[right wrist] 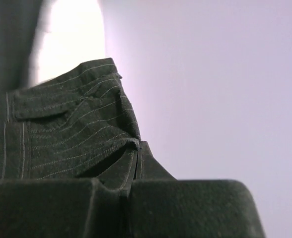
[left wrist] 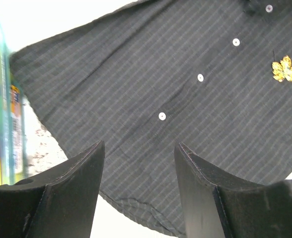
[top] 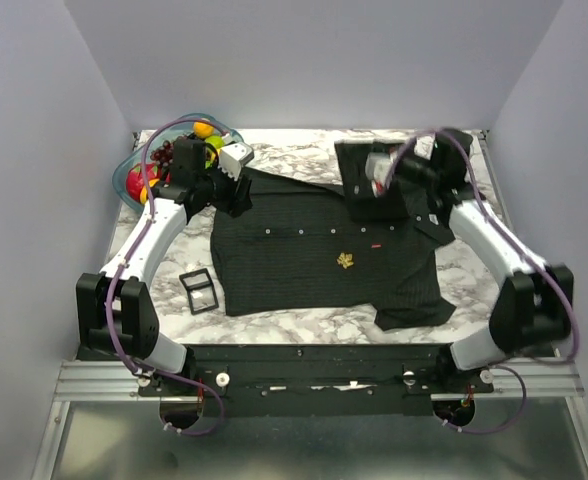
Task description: Remove the brooch from the garment
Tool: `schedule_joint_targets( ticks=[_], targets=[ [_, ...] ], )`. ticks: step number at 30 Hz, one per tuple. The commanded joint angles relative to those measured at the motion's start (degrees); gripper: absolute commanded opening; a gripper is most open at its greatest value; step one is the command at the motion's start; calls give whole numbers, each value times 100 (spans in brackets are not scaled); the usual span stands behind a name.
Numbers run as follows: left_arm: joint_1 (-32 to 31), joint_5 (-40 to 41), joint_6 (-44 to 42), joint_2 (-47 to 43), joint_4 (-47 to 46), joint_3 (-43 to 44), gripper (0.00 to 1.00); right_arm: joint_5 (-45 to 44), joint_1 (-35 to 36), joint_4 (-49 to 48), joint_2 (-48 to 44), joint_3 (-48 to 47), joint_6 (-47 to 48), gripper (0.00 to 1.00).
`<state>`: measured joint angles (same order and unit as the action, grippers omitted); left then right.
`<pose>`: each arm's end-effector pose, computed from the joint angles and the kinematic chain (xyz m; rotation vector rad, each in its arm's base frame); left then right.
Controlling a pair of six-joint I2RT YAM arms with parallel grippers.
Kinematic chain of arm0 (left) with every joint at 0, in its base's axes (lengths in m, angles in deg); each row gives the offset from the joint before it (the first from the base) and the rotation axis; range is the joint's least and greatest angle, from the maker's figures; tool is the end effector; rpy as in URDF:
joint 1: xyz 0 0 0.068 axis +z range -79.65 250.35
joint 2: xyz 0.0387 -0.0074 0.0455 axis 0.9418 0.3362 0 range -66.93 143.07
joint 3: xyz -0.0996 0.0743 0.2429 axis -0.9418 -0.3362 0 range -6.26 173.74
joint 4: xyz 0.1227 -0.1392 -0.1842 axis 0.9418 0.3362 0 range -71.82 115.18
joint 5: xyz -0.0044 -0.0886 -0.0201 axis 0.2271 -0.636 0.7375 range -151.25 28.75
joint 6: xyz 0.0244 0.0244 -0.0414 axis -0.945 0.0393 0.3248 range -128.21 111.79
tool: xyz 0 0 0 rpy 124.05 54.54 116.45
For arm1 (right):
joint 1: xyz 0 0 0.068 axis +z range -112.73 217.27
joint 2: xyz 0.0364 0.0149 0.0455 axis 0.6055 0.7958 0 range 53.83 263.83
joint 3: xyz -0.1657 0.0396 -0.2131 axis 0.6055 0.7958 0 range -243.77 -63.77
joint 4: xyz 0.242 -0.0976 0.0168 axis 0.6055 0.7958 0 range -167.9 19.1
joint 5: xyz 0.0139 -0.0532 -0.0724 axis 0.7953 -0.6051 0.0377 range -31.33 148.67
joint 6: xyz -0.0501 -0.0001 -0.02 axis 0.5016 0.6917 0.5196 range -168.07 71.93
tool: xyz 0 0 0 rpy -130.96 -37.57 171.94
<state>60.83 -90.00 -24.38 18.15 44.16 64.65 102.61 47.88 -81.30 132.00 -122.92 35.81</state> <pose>0.3226 -0.0715 0.3070 0.7449 2.0877 -0.5038 0.3031 0.0819 0.3219 -1.5953 0.7691 -0.2184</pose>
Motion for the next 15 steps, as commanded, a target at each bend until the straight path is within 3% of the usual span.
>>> schedule_joint_targets(
  ticks=[1,2,3,9,15],
  targets=[
    [-76,-236,34,70,329,28,66,-2124,73,-1786,1874,-1859,-2704,1],
    [-94,-245,8,114,381,62,65,-2362,81,-1848,2208,-2776,-2927,1],
    [-111,-245,-44,149,486,89,65,-2756,73,-1883,2890,-3160,-3095,0],
    [-191,-201,-317,615,838,457,64,-3435,55,-2771,4749,-5688,-3588,1],
    [-252,-25,-616,1326,1339,1222,63,-3603,-103,-2877,6288,-7258,-3650,1]
  ],
)
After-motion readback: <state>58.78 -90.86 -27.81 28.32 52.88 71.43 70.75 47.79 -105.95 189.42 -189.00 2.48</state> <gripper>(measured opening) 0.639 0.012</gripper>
